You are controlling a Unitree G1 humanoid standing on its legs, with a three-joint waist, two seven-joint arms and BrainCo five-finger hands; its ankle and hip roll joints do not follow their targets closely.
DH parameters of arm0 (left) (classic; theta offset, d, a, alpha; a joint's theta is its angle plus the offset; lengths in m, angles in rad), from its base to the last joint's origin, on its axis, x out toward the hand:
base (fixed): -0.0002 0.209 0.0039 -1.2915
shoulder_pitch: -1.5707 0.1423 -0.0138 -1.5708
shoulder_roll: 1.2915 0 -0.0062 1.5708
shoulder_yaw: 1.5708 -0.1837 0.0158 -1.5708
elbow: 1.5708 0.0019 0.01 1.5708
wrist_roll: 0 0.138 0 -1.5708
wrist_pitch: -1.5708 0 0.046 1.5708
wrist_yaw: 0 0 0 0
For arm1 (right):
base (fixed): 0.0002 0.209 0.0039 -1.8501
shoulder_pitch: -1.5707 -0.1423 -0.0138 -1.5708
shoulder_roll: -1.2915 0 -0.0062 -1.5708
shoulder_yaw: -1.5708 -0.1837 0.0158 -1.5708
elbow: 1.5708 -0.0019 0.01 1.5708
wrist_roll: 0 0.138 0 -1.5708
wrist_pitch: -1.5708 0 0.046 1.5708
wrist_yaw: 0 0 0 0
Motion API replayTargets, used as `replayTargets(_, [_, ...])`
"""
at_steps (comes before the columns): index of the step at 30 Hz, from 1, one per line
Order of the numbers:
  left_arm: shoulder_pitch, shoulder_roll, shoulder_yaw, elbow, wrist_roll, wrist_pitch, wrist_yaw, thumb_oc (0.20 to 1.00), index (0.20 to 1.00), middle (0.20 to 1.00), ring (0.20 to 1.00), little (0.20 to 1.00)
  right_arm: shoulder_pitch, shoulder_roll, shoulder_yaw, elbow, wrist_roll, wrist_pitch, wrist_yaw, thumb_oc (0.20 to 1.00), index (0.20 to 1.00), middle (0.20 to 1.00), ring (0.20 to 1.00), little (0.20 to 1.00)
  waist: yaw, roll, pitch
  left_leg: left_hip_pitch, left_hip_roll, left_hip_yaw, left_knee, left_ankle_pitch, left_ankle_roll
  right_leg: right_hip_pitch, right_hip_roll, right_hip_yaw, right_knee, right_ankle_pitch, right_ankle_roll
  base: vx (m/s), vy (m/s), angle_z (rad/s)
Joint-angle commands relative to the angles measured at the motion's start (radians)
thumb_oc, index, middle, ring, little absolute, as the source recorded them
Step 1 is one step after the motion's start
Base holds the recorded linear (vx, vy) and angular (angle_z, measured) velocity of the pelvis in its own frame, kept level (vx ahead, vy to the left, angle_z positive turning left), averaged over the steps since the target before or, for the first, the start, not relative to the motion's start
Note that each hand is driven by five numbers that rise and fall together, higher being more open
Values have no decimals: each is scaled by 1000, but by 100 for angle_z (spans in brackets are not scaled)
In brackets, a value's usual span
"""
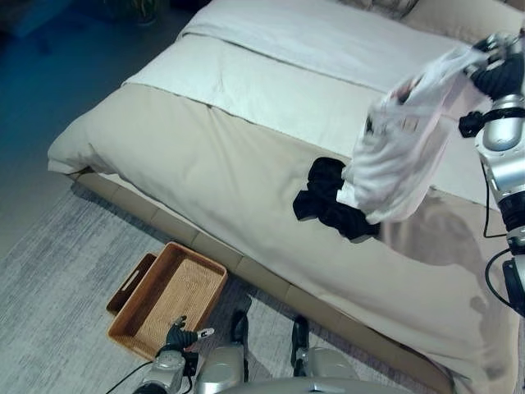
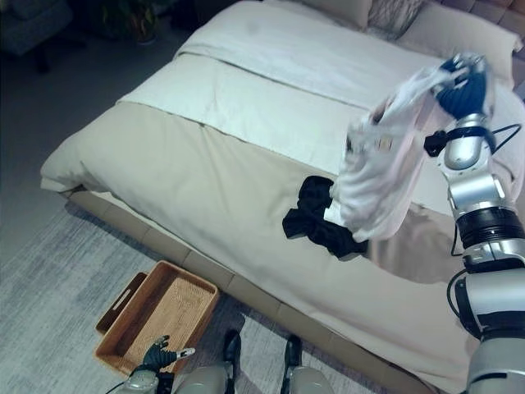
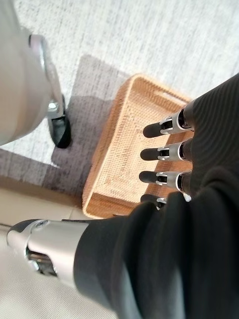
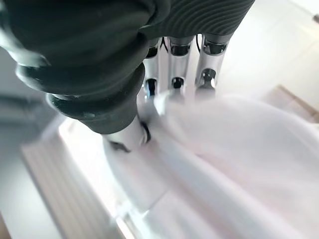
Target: Pick up clothes into the bucket
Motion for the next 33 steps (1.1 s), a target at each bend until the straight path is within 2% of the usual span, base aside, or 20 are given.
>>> replayTargets(1, [37, -2, 10, 64, 37, -1, -17, 1000, 1000, 1000, 1000, 1000, -117, -44, 72, 19, 31, -32, 43, 200, 200, 200, 200, 200, 16, -49, -71, -19, -30, 9, 99, -103, 26, -30, -73, 19, 89, -11, 71, 25, 1, -4])
replayTargets(7, [43, -5, 11, 85, 42, 4, -29, 1000, 1000, 1000, 1000, 1000, -165, -26, 135, 99, 16, -23, 85, 200, 200, 200, 200, 200, 20, -52, -88, -3, -24, 15, 88, -102, 24, -21, -70, 23, 82, -9, 72, 12, 3, -6])
replayTargets(19, [44, -7, 16, 104, 51, 10, -32, 1000, 1000, 1000, 1000, 1000, -186, -3, 144, 131, -18, -16, 79, 200, 200, 200, 200, 200, 25, -54, -95, 10, -23, 12, 70, -99, 26, -12, -71, 16, 77, -4, 76, 1, 0, -2])
replayTargets(26, [40, -3, 15, 95, 62, 16, -27, 1000, 1000, 1000, 1000, 1000, -213, -41, 31, 24, 57, -46, -43, 200, 200, 200, 200, 200, 24, -59, -118, 34, -26, 10, 75, -115, 31, 14, -75, 13, 80, -14, 80, 20, 1, 0])
replayTargets(32, [27, 6, -2, 80, 64, 15, -22, 1000, 1000, 1000, 1000, 1000, -310, -95, 19, -1, 143, -77, -95, 200, 200, 200, 200, 200, 20, -70, -144, 51, -22, 10, 77, -126, 28, 33, -75, 8, 78, -24, 81, 31, -1, 0])
replayTargets(33, [18, 11, -9, 69, 59, 14, -19, 1000, 1000, 1000, 1000, 1000, -365, -110, 20, 1, 197, -93, -118, 200, 200, 200, 200, 200, 18, -74, -153, 58, -21, 13, 78, -130, 27, 40, -74, 7, 75, -26, 81, 42, -3, -1])
